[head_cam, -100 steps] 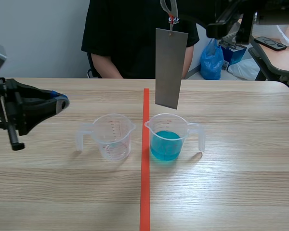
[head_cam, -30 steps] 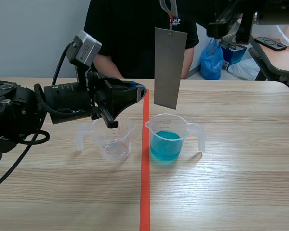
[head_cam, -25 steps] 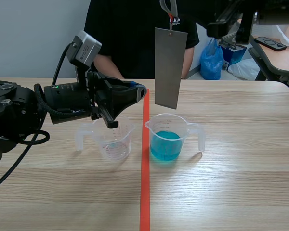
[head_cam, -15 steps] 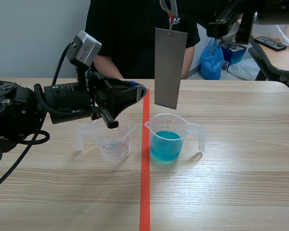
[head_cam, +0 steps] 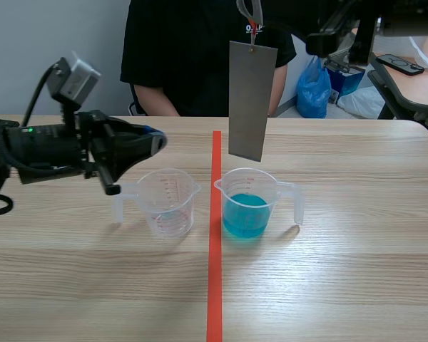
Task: Do the redox reaction experiment.
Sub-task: 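Raise the plate and point at it, then put the plate into the left beaker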
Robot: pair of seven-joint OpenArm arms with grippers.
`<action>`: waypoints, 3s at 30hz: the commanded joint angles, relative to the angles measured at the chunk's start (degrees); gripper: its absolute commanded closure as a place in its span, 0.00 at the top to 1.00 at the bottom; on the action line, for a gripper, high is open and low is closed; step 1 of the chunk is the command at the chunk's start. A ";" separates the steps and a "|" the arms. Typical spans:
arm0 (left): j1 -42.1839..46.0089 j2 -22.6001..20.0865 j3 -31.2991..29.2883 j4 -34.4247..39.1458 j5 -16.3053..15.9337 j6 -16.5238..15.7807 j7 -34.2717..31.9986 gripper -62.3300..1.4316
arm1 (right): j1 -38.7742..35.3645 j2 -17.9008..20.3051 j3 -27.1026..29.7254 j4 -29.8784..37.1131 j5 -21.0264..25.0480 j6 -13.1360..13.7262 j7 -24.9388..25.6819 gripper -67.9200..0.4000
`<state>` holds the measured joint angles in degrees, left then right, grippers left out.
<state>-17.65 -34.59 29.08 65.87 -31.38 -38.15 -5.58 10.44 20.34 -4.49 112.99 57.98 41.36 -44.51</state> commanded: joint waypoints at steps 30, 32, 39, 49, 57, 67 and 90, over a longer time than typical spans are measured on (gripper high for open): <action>72.89 1.20 -47.60 1.03 25.14 25.94 -45.03 0.07 | 3.76 -0.87 -2.05 0.33 0.35 0.04 0.92 0.03; 75.28 3.58 -48.98 1.73 28.50 27.98 -47.43 0.07 | 4.72 -1.11 -2.95 0.31 0.35 0.02 0.92 0.03; 81.50 9.73 -52.06 6.03 35.93 33.03 -49.70 0.07 | 7.28 -3.87 -5.77 0.31 -1.20 0.00 0.66 0.03; 85.29 10.75 -52.35 11.41 37.88 35.67 -53.46 0.07 | 9.75 -8.96 -11.21 -0.02 -7.02 0.00 0.70 0.03; 85.24 10.73 -52.35 11.45 38.05 35.67 -53.42 0.07 | 10.84 -13.11 -14.97 -2.34 -10.86 0.00 0.72 0.03; 85.26 10.73 -52.35 11.45 38.05 35.65 -53.57 0.07 | 11.63 -16.48 -17.73 -8.70 -13.62 0.07 2.29 0.03; 85.24 10.73 -52.24 11.45 38.05 35.43 -53.53 0.07 | 11.61 -17.33 -20.76 -22.88 -26.71 0.72 18.75 0.03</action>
<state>67.13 -23.70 -22.70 76.97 7.07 -2.81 -58.17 20.45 3.20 -24.71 89.93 30.48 42.02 -26.92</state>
